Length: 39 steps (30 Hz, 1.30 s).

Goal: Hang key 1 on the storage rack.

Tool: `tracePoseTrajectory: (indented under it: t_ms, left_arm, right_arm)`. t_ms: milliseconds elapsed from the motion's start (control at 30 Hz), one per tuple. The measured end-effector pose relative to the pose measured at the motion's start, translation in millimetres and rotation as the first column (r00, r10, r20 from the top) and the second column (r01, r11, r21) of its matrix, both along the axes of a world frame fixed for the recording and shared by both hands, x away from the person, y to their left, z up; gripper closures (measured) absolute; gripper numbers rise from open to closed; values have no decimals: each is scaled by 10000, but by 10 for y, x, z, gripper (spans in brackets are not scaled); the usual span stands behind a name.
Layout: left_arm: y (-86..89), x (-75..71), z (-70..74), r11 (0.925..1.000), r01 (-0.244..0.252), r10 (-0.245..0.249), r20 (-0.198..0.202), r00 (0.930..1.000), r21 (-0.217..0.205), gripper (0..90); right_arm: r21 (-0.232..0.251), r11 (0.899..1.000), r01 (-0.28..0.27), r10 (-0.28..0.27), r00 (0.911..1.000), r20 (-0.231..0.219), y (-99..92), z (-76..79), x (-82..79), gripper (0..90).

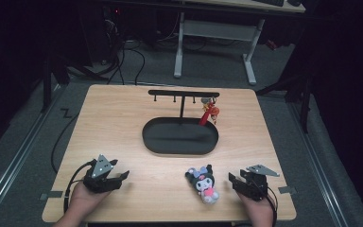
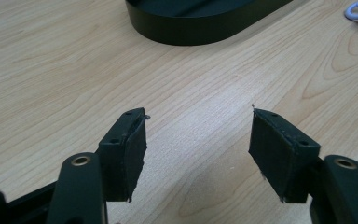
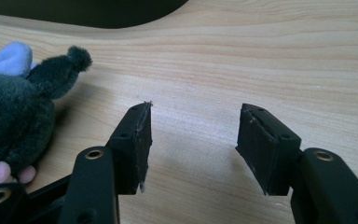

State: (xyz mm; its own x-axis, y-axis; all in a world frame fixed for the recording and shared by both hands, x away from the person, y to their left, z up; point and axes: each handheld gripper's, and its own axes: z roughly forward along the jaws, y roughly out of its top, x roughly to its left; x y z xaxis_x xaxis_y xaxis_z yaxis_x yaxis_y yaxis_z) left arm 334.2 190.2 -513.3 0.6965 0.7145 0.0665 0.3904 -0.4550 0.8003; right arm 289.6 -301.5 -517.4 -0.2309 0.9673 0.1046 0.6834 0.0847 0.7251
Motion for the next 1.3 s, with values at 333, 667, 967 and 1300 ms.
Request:
tracePoseTrajectory:
  t_ms: [333,667,967,1300]
  left_arm:
    - [8,-14,-4,9999,141,-141,39,9999,42,364]
    - [31,-29,3,9995,304,-304,92,9995,-53,366]
    - [-8,-39,-2,9988,493,-493,37,9988,48,366]
    - [-19,-39,14,9982,594,-594,118,9982,5,366]
  right_arm:
    - [-30,9998,-211,210,9994,-262,65,24,33,435]
    - [-855,9959,-309,275,9988,-408,176,106,89,398]
    - [-1642,9844,-632,382,9877,-1516,199,214,171,382]
    - [-2260,9632,-1454,712,9489,-3073,357,201,274,378]
